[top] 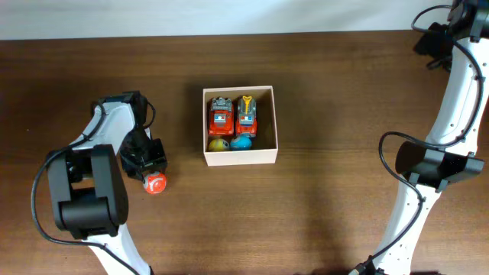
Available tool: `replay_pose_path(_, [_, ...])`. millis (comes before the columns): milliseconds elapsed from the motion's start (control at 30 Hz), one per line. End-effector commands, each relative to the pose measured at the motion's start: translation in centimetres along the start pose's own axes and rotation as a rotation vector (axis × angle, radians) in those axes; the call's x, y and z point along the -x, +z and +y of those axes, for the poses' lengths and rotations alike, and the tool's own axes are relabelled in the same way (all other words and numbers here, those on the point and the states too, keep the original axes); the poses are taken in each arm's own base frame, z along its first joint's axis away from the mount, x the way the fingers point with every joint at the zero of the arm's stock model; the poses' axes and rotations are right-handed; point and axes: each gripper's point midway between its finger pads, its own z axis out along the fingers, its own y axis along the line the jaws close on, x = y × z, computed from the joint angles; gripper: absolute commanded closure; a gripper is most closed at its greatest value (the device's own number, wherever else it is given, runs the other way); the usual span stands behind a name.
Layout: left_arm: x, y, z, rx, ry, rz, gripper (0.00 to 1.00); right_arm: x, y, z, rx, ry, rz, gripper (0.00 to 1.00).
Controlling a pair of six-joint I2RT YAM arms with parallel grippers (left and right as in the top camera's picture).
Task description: Pack container
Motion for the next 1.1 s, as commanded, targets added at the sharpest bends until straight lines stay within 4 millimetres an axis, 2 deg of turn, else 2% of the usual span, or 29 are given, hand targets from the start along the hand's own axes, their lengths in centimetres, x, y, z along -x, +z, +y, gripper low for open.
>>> replay_pose_path(0, [-0.1, -1.3, 0.4, 0.004, 0.025, -0.038, 0.43, 0.7, -1.7, -0.8, -0.002, 0.023, -0.04, 0.01])
replay_pose_path(200, [-1.5, -3.4, 0.9, 0.011, 0.025, -0.059, 0.3, 0.7, -1.7, -0.8, -0.002, 0.023, -0.04, 0.01])
replay_pose_path(400, [-3.0, -4.2, 1.3, 0.02, 0.025, -0.028, 0.29, 0.7, -1.7, -0.8, -0.002, 0.023, -0.04, 0.01])
replay_pose_path(633, [-3.3, -3.9, 1.3, 0.022, 0.026, -0.018, 0.22, 0.7, -1.7, -0.8, -0.002, 0.023, -0.04, 0.01])
replay_pose_path(667, [-3.5, -3.6, 1.4, 0.024, 0.026, -0.011, 0.19, 0.7, -1.7, -0.8, -0.002, 0.023, -0.04, 0.01])
replay_pose_path(900, [-5.1, -1.8, 2.1, 0.058, -0.035, 0.052, 0.19, 0.7, -1.7, -0.8, -0.002, 0.023, -0.04, 0.01])
replay_pose_path(1067, [-5.8, -1.2, 2.4, 0.069, -0.063, 0.077, 0.2, 0.7, -1.7, -0.8, -0.002, 0.023, -0.04, 0.01])
